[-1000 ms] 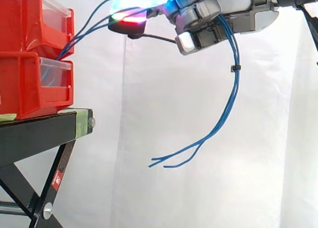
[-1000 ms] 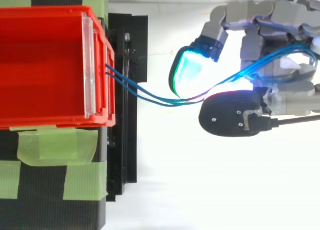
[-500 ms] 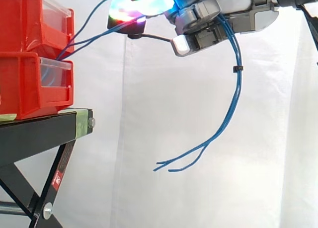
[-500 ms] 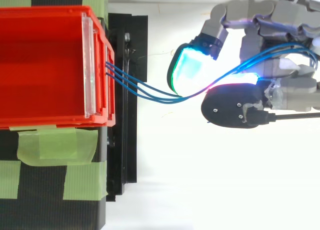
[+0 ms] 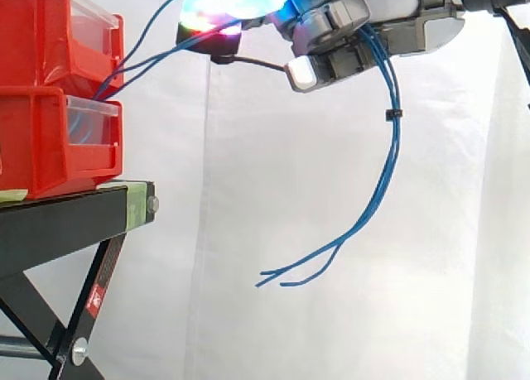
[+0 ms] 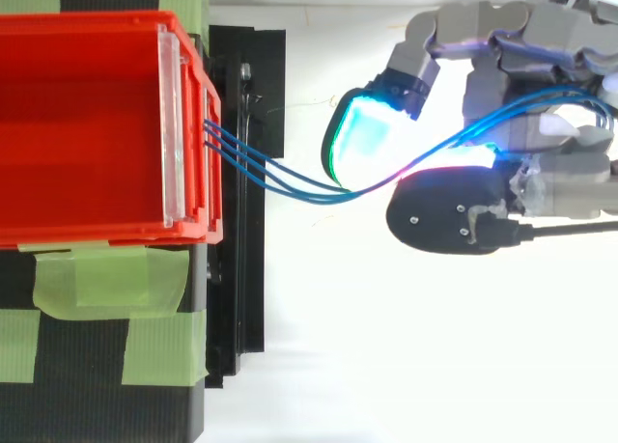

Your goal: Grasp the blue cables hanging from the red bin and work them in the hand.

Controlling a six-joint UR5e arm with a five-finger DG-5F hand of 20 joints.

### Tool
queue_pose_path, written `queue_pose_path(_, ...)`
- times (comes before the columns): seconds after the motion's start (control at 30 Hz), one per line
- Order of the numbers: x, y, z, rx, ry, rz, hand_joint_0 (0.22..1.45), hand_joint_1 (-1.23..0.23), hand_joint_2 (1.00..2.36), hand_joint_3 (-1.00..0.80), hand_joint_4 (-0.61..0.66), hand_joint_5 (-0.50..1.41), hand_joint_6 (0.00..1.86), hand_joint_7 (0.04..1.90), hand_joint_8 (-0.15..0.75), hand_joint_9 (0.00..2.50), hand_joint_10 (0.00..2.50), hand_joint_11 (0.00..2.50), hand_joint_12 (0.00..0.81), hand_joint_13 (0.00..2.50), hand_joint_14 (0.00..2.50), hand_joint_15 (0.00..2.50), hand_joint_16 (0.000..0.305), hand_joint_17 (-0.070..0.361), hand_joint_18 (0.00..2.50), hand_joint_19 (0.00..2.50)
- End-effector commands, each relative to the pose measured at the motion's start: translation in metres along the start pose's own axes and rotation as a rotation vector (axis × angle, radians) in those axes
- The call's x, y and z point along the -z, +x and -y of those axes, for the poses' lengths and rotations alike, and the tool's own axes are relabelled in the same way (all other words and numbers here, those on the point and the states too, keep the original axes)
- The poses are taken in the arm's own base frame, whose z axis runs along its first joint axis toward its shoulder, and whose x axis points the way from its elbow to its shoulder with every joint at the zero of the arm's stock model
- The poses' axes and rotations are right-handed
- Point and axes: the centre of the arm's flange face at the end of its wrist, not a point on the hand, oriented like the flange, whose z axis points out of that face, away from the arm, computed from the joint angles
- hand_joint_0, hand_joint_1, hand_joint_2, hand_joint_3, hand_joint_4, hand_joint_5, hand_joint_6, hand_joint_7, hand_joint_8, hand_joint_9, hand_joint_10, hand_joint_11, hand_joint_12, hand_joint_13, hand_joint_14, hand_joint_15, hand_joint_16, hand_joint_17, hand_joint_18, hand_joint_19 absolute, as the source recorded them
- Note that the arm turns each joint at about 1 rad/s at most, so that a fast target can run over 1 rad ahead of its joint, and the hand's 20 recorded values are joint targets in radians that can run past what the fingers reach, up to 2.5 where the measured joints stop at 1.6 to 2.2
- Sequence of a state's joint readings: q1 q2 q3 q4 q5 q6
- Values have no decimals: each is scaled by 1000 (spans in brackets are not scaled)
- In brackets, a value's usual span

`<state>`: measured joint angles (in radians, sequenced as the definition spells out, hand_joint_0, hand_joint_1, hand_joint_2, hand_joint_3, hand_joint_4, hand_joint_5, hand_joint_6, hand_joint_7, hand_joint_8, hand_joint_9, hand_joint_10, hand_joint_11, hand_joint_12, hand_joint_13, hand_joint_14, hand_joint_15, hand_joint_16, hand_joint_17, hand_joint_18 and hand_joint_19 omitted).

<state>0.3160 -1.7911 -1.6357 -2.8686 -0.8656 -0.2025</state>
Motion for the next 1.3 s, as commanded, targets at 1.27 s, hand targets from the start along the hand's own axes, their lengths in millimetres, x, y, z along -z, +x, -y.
queue_pose_path(1.27, 3, -1, 3, -11, 24, -6, 751, -660, 1002, -929, 263, 346, 581, 1237, 455, 705, 2500, 2500, 504, 967, 2500, 1650, 54, 122, 1394, 1206)
